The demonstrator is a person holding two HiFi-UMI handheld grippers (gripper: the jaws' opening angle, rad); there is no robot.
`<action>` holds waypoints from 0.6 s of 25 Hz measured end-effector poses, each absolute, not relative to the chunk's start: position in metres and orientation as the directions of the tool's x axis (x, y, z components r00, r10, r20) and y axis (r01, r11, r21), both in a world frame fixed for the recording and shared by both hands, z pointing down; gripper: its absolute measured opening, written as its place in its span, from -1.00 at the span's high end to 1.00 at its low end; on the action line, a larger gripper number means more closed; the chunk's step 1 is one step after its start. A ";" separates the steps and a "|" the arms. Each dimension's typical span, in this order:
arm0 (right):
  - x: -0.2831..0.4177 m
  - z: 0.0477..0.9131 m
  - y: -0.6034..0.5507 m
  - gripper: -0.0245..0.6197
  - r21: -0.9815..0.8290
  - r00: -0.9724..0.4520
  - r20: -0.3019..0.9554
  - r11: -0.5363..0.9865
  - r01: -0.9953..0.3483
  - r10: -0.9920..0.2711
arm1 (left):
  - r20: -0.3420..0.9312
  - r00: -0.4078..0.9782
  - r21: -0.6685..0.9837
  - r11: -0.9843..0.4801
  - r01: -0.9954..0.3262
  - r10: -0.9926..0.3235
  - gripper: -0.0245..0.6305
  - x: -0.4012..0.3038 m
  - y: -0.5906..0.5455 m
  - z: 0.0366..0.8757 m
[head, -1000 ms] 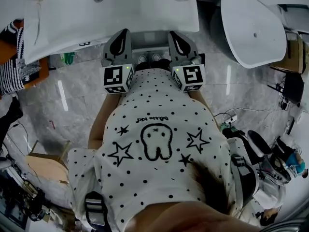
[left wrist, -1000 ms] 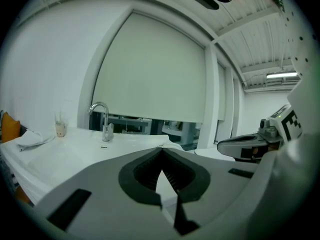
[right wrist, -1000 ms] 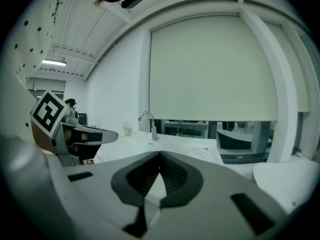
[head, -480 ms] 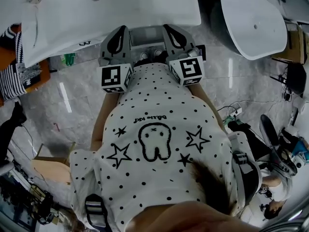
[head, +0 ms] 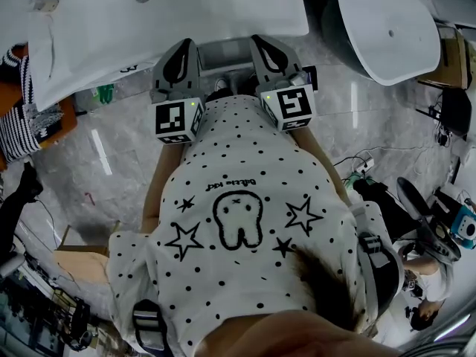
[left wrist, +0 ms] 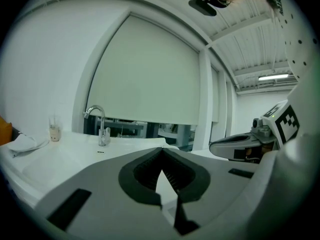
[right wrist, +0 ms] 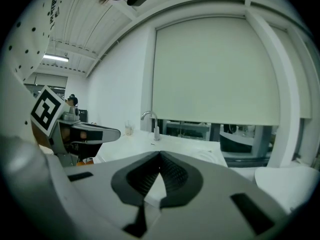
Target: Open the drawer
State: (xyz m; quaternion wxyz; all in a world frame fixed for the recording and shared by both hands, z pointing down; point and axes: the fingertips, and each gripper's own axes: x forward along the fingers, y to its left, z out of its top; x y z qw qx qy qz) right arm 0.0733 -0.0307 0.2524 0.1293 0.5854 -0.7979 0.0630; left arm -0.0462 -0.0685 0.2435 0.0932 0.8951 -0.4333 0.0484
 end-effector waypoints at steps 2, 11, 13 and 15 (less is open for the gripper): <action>0.075 0.252 -0.032 0.88 0.051 -0.281 0.280 0.306 -0.951 -0.918 | 0.168 0.621 0.127 -0.608 -0.784 -0.766 0.91 -0.045 -0.069 0.243; 0.077 0.255 -0.035 0.88 0.052 -0.285 0.296 0.314 -0.948 -0.912 | 0.178 0.618 0.136 -0.603 -0.786 -0.765 0.91 -0.042 -0.073 0.245; 0.077 0.256 -0.037 0.88 0.050 -0.285 0.292 0.313 -0.949 -0.913 | 0.179 0.619 0.134 -0.604 -0.785 -0.765 0.91 -0.042 -0.075 0.246; 0.079 0.256 -0.038 0.88 0.048 -0.285 0.287 0.311 -0.949 -0.915 | 0.176 0.616 0.131 -0.602 -0.788 -0.768 0.91 -0.042 -0.076 0.246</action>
